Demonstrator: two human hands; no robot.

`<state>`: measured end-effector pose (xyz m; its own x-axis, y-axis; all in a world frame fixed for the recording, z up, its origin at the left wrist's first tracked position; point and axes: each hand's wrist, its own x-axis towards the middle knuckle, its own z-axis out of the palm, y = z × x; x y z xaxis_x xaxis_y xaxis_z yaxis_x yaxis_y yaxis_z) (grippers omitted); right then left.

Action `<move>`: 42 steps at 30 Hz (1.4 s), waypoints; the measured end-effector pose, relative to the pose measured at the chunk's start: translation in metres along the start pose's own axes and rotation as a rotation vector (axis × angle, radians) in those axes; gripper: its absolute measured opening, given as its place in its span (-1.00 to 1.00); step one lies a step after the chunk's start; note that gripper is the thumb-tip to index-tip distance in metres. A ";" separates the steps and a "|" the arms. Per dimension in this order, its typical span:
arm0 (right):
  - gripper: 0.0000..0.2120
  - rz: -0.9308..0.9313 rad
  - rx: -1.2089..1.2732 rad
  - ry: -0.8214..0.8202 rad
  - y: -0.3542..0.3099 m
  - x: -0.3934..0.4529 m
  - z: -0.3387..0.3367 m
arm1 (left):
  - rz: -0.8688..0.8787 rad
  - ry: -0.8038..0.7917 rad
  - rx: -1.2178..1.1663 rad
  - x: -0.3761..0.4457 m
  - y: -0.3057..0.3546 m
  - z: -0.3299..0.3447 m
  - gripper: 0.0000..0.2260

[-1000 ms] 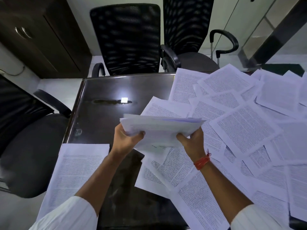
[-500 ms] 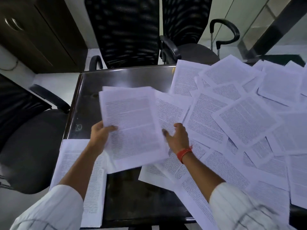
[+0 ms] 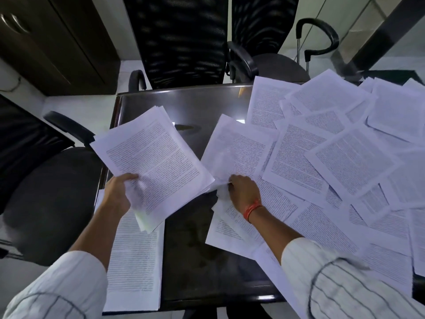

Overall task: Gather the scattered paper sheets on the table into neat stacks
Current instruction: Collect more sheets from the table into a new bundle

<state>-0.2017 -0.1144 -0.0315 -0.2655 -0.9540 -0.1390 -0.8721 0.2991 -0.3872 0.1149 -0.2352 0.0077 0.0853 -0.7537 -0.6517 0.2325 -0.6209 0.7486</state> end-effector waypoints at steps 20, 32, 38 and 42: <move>-0.71 0.654 1.013 -0.186 -0.153 0.020 -0.057 | 0.114 -0.301 0.366 -0.034 -0.061 0.049 -0.84; -0.78 0.525 0.621 0.035 -0.099 0.020 -0.010 | -0.141 -0.314 0.261 -0.020 -0.080 0.038 -0.60; -0.29 0.075 -0.326 -0.292 -0.023 -0.042 0.034 | -0.083 -0.275 0.329 -0.025 -0.085 0.048 -0.73; -0.20 0.053 -0.321 -0.277 -0.027 -0.047 0.051 | -0.091 -0.324 0.349 -0.029 -0.089 0.059 -0.72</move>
<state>-0.1450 -0.0762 -0.0612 -0.2312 -0.8835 -0.4074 -0.9555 0.2851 -0.0758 0.0345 -0.1707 -0.0323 -0.2390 -0.6869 -0.6863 -0.1187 -0.6808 0.7228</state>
